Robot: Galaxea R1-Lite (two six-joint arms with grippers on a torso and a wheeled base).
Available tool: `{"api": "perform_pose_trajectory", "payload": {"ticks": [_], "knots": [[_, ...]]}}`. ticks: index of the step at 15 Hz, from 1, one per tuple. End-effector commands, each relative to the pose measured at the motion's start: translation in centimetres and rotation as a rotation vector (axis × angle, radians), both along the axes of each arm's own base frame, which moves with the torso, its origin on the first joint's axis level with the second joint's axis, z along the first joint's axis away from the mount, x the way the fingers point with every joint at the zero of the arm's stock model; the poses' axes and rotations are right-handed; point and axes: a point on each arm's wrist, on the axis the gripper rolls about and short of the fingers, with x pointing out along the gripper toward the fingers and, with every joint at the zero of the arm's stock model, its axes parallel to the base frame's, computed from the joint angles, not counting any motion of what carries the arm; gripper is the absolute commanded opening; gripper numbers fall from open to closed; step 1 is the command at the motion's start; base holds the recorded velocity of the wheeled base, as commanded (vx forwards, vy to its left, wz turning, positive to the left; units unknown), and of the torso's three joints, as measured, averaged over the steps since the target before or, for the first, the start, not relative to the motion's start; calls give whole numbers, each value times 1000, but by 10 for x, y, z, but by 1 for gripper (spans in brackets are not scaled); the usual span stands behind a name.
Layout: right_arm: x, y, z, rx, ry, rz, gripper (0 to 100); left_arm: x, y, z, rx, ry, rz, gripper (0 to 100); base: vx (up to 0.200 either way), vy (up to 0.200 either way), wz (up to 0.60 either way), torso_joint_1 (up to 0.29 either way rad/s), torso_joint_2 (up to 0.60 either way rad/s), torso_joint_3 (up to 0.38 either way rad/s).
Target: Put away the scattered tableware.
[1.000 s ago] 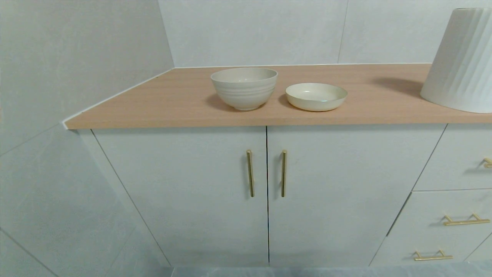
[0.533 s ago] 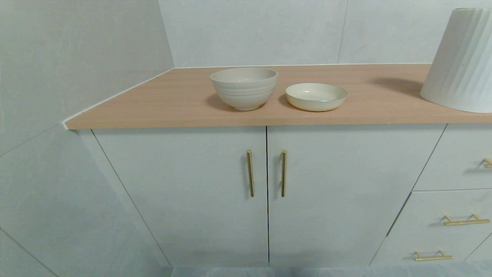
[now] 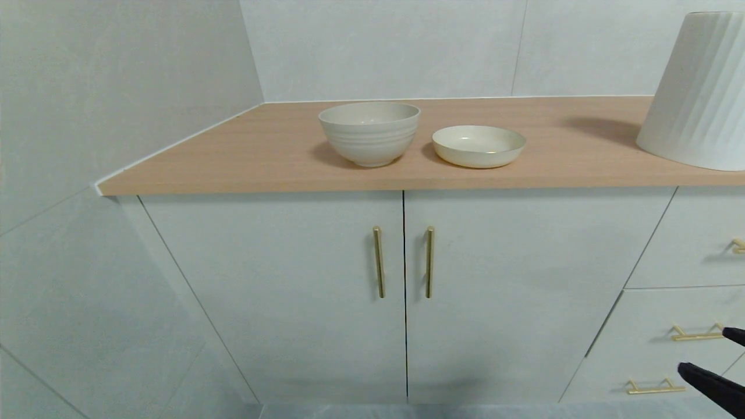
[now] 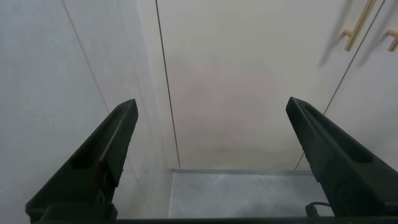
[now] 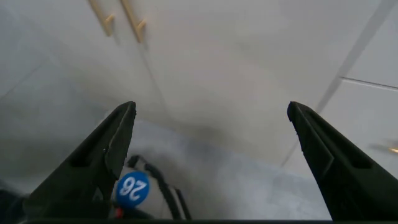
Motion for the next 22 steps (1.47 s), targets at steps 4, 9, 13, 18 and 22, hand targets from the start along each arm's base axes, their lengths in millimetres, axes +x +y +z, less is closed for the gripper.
{"api": "perform_pose_trajectory", "payload": {"ticks": [4,9,13,18,22], "knots": [[105,57,15,-15,182,177,100,0,0,0,0,0,0,100,0,0,0,0,0,0],[156,113,27,-11,177,302,100,0,0,0,0,0,0,100,0,0,0,0,0,0],[166,152,18,19,227,361,100,0,0,0,0,0,0,100,0,0,0,0,0,0],[186,182,-7,125,203,331,100,0,0,0,0,-1,0,100,0,0,0,0,0,0],[198,200,-18,214,133,307,100,0,0,0,0,-1,0,100,0,0,0,0,0,0]]}}
